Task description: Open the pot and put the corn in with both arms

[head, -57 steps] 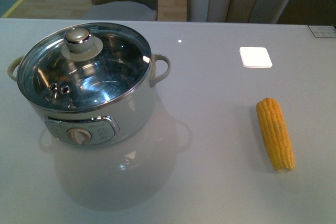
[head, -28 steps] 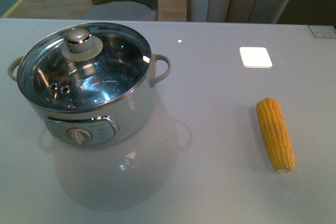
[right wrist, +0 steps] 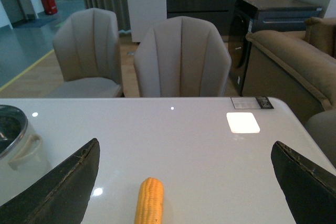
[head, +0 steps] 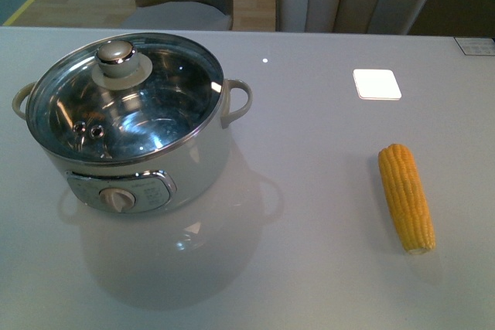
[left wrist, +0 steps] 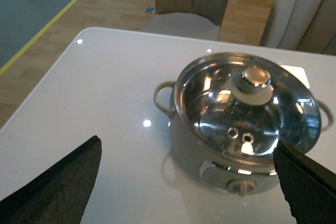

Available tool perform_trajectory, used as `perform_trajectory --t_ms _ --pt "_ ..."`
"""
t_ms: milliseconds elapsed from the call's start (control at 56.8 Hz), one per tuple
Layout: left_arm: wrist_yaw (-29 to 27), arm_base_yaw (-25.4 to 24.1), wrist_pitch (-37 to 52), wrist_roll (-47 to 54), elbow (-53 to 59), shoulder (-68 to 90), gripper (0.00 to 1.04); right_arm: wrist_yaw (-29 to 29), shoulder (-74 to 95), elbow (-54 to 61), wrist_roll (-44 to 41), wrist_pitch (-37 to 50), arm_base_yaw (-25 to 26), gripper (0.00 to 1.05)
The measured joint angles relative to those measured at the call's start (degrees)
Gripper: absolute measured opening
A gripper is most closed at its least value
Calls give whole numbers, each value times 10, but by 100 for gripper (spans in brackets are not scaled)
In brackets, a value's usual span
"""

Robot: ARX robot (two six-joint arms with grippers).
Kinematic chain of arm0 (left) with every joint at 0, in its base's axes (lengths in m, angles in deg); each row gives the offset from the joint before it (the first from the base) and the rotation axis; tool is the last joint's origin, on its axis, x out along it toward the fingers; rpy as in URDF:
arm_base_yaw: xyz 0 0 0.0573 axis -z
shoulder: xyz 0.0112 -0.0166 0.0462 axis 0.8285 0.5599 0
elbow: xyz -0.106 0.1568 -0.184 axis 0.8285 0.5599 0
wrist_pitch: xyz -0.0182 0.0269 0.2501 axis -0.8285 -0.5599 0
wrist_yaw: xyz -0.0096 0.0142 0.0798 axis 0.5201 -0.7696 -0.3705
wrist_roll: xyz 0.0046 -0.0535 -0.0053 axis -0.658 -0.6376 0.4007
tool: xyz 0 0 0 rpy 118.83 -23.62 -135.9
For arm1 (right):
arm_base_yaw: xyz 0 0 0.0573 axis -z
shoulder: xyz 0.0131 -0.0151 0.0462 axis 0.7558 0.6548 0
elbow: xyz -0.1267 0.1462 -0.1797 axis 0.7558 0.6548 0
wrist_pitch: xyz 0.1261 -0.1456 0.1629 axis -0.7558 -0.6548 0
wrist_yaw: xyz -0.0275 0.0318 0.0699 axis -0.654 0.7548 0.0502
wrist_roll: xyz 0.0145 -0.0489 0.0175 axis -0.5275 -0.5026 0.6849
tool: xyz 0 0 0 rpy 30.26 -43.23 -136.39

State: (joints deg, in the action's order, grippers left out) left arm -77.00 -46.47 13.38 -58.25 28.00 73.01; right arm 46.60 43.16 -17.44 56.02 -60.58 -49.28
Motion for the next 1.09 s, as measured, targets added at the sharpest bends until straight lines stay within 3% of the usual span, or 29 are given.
perform_trajectory --t_ms 405,616,1092 --pt "-10 90 431 12 -124 505 98 0 0 0 0 0 0 96" --pt "-3 114 483 35 -179 663 98 0 0 0 0 0 0 96" --pt "-8 78 532 35 -293 859 98 0 0 0 0 0 0 96"
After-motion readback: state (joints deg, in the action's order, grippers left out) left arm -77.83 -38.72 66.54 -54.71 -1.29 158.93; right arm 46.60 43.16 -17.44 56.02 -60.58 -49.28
